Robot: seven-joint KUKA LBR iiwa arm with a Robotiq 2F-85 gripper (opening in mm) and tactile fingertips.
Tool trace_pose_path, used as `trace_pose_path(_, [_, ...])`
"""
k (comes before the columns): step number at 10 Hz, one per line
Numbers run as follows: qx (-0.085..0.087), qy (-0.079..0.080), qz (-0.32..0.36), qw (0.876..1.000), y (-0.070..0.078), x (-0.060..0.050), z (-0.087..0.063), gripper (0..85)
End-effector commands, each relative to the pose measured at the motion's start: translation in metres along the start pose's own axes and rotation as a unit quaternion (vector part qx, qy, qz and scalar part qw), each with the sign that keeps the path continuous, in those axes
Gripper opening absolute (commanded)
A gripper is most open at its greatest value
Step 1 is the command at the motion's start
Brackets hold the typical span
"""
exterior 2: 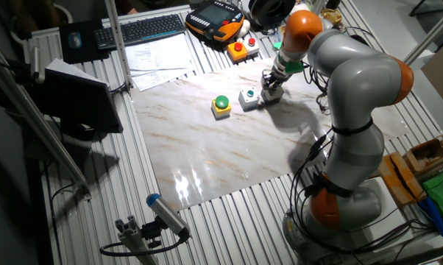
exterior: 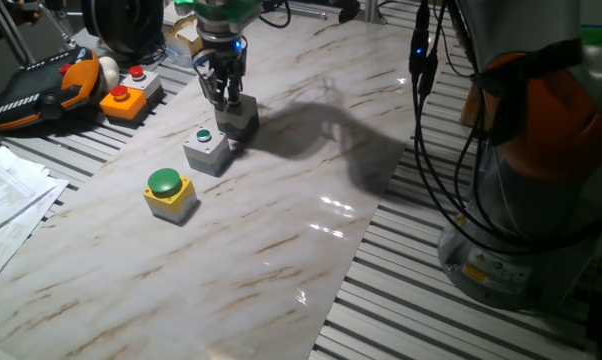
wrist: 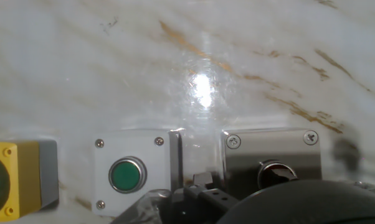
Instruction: Press three buttons from left to right in sequence
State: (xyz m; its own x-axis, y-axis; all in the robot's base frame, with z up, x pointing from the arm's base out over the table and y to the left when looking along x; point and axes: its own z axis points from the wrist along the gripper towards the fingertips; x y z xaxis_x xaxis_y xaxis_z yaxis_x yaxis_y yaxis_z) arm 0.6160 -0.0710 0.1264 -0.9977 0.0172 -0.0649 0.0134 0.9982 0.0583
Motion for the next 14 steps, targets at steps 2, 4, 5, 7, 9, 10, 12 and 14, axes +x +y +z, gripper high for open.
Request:
trace_pose_path(2, [0.003,0.000,0.000,1.000,0.002,0.000,-0.007,51.0])
trace_pose_path(4, [0.008,0.002,0.005,1.000,0.017,-0.003,-0.019,50.7])
trace_pose_path(5, [0.009,0.001,0.007,1.000,0.026,-0.003,-0.023,50.7])
trace_pose_path(7, [0.016,-0.008,0.001,1.000,0.041,-0.001,-0.023,50.3])
trace_pose_path(9, [0.011,-0.009,0.001,1.000,0.056,0.001,-0.021,50.3])
trace_pose_path(10, [0.014,-0.009,0.000,1.000,0.062,0.002,-0.021,50.3])
trace_pose_path(12, [0.011,-0.006,-0.002,1.000,0.073,0.005,-0.020,50.3])
trace_pose_path(14, [0.007,-0.004,-0.004,1.000,0.083,0.007,-0.017,50.0])
